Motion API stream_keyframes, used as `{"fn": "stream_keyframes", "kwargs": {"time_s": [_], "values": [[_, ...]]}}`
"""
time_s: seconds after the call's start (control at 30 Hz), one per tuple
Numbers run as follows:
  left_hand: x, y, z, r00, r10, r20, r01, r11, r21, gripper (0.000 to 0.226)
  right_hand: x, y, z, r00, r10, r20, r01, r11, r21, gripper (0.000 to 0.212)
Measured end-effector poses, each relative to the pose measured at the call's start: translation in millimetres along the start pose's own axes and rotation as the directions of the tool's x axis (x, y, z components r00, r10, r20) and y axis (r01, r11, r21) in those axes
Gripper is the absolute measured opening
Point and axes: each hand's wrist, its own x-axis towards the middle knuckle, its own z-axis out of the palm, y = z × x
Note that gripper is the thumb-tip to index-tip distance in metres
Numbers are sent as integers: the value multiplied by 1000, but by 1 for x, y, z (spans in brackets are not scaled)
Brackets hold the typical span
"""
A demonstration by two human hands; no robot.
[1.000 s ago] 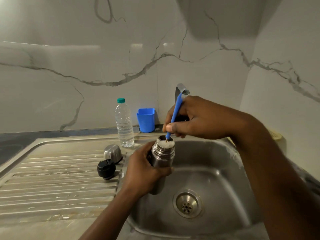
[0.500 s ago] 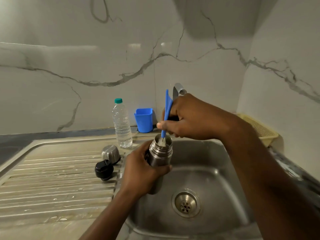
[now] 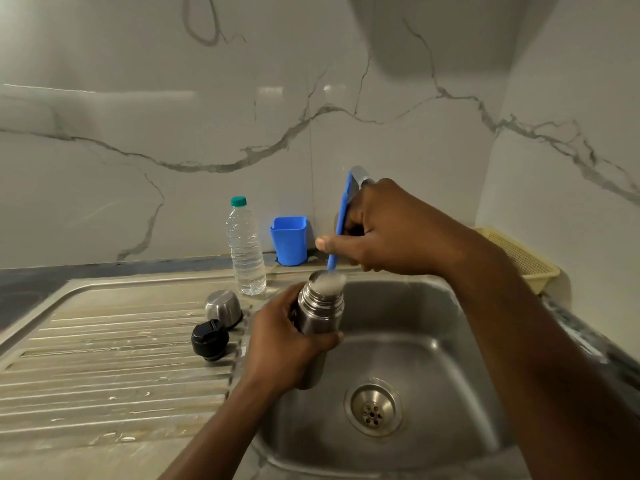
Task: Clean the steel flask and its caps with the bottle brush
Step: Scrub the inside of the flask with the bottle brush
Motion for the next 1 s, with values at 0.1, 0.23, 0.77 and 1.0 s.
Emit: {"fn": "stream_keyframes", "kwargs": {"time_s": [0.1,0.23,0.77,1.0], "values": [[1,-2,0,1000,-22,-5,22,1000,-5,77,-3,1,-14,996,-22,-92,26,999,44,39],[-1,0,1,1000,-2,11,2,1000,-6,79,1,4,-2,998,-3,-68,8,996,86,36],[-1,-2,1,999,-26,36,26,1000,-3,67,9,11,14,1000,17,-3,-16,996,87,32],[3,2,8,995,-65,76,65,998,-1,61,9,11,12,995,31,-99,-14,984,176,34]]}}
